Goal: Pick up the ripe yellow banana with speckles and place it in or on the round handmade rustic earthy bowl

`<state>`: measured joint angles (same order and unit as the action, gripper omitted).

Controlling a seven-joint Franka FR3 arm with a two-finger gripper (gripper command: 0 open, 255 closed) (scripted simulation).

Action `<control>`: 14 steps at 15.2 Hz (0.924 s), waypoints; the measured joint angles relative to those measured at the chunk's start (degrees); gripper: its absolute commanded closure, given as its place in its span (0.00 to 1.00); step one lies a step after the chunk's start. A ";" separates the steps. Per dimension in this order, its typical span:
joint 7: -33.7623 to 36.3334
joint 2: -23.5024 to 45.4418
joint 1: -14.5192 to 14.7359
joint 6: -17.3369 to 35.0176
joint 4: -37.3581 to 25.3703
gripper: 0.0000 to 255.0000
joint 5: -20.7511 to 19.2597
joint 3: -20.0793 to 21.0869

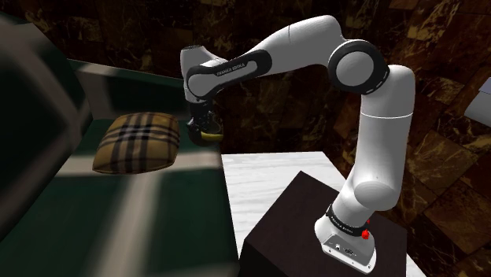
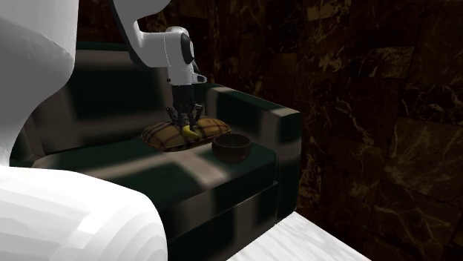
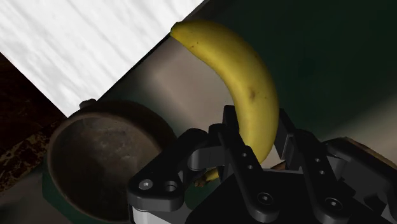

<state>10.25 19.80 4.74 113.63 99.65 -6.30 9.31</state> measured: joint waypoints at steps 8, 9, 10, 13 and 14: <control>-5.19 9.22 -2.60 -5.62 -15.11 1.00 -0.68 -1.95; -6.18 10.50 -3.21 -5.99 -16.81 1.00 -0.73 -2.27; -7.07 12.41 -3.63 -7.03 -19.81 1.00 -0.82 -2.56; -9.88 19.32 -4.81 -11.52 -31.41 1.00 -1.03 -3.39; -10.63 21.89 -5.02 -13.40 -35.90 1.00 -1.09 -3.62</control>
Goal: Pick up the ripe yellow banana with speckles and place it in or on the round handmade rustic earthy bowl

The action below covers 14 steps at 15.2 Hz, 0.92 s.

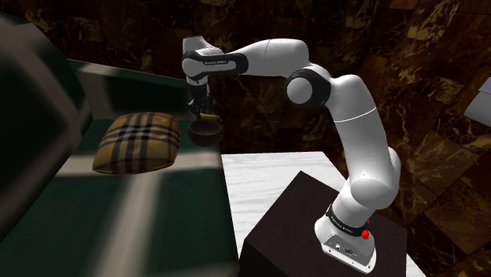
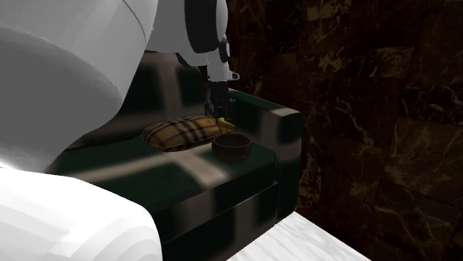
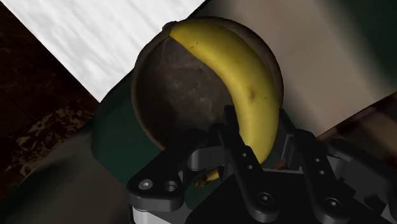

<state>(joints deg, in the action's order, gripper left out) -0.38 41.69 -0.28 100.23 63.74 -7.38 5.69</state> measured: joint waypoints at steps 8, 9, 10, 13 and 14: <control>-1.75 6.24 -0.97 0.25 -6.09 1.00 -0.20 -0.54; -1.72 6.54 -0.98 0.78 -5.87 1.00 -0.23 -0.57; -1.66 6.67 -1.00 1.39 -5.38 1.00 -0.25 -0.57; -1.45 7.44 -0.97 3.23 -4.31 1.00 -0.32 -0.59; -1.35 7.55 -1.00 4.21 -3.41 1.00 -0.36 -0.61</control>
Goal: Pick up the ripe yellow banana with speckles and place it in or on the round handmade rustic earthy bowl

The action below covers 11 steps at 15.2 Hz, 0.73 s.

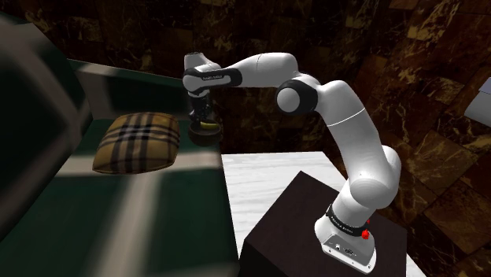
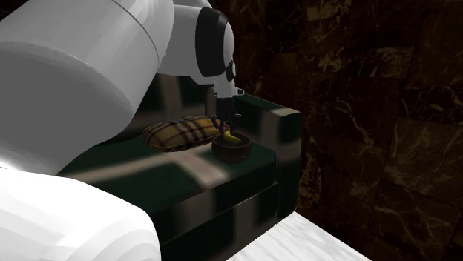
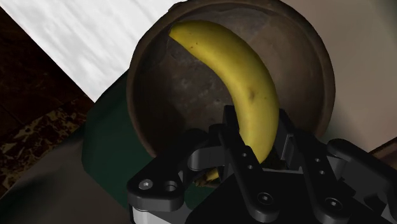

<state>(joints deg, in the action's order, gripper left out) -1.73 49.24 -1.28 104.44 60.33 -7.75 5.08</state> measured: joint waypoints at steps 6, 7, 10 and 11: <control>0.01 0.13 -0.05 0.56 0.40 1.00 -0.02 -0.02; 0.01 0.13 -0.05 0.56 0.40 1.00 -0.02 -0.02; 0.01 0.13 -0.05 0.57 0.39 0.00 -0.02 -0.02; 0.01 0.13 -0.05 0.57 0.39 0.00 -0.02 -0.02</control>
